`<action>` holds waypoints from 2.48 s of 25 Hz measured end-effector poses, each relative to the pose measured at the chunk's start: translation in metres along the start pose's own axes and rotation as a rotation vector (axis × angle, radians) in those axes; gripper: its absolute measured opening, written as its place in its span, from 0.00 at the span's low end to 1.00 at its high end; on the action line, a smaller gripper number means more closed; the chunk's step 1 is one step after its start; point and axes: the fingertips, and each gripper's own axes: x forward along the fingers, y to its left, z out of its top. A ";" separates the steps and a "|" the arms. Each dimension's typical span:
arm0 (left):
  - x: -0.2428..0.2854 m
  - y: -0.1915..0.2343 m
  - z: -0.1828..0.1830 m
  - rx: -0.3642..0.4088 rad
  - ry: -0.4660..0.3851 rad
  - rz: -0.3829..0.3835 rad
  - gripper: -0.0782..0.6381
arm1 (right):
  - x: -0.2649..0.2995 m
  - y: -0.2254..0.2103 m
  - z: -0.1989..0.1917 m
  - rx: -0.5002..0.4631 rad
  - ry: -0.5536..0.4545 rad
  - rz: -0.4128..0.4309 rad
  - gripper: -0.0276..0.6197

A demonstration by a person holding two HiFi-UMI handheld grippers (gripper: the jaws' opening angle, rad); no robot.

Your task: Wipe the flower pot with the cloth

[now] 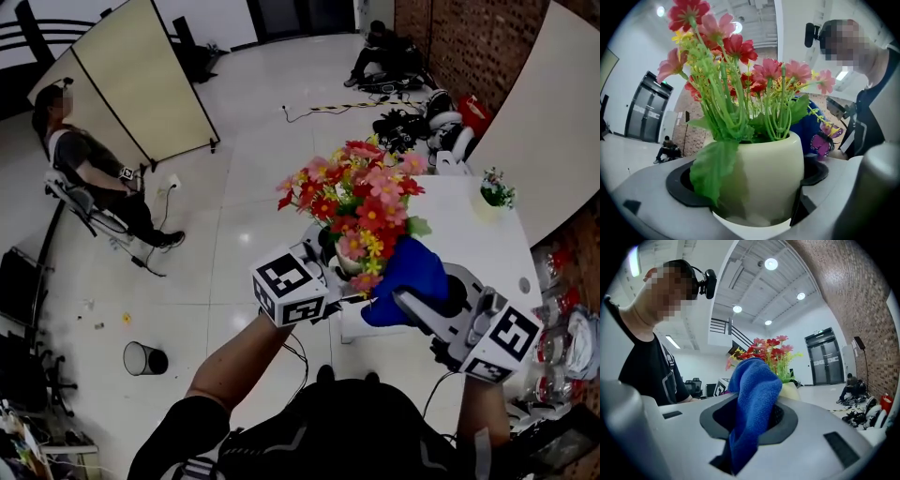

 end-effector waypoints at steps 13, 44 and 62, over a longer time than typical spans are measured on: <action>-0.010 -0.020 0.010 -0.037 -0.057 -0.088 0.90 | -0.025 -0.036 0.005 0.114 0.010 -0.070 0.18; -0.027 -0.053 0.033 0.079 -0.057 -0.170 0.90 | -0.033 -0.023 0.022 0.027 0.018 -0.009 0.18; -0.036 -0.061 0.028 0.113 -0.067 -0.276 0.90 | -0.036 0.018 0.021 -0.035 -0.014 0.136 0.18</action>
